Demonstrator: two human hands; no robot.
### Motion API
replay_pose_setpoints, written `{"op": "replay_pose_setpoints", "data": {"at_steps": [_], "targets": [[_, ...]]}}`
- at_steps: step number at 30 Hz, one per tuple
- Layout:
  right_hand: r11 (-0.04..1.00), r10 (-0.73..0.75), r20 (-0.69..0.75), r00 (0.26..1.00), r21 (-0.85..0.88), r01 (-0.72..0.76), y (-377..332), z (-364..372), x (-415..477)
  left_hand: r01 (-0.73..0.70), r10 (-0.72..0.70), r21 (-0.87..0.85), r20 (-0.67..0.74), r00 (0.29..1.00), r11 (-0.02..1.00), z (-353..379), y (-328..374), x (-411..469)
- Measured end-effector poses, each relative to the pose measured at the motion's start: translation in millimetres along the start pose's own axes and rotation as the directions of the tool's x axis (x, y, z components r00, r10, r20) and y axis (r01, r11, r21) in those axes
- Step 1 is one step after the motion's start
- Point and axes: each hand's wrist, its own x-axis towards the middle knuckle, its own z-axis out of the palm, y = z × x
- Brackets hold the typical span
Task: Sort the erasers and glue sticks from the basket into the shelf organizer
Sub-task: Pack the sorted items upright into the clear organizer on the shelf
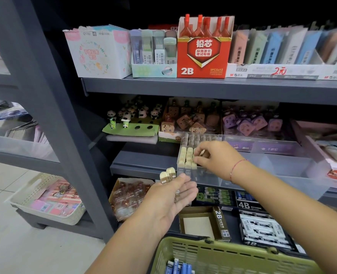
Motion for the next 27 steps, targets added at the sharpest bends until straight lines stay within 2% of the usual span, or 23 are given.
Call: {"op": "replay_pose_setpoints", "data": {"at_steps": [4, 12, 16, 22, 27], "targets": [[1.0, -0.009, 0.086, 0.996, -0.002, 0.01, 2.6, -5.8, -1.4, 0.001, -0.001, 0.007, 0.007, 1.0, 1.0, 0.5, -0.5, -0.1], [0.999, -0.02, 0.101, 0.995, -0.029, 0.023, 2.7, -7.4, 9.6, 0.002, -0.002, 0.001, 0.008, 1.0, 1.0, 0.3, -0.6, 0.4], [0.986, -0.097, 0.101, 0.99, -0.127, 0.109, 6.1, -6.2, 8.9, -0.003, 0.003, -0.003, 0.007, 1.0, 1.0, -0.9, 0.0, 0.7], [0.913, -0.223, 0.216, 0.951, -0.295, 0.281, 10.3, -15.3, 12.0, 0.0, 0.0, 0.003, 0.016, 1.0, 1.0, -0.3, -0.9, 1.1], [0.878, -0.3, 0.228, 0.926, -0.314, 0.362, 14.8, -21.4, 18.3, -0.001, 0.001, 0.0, 0.01, 1.0, 1.0, -1.3, -0.7, 2.4]]}}
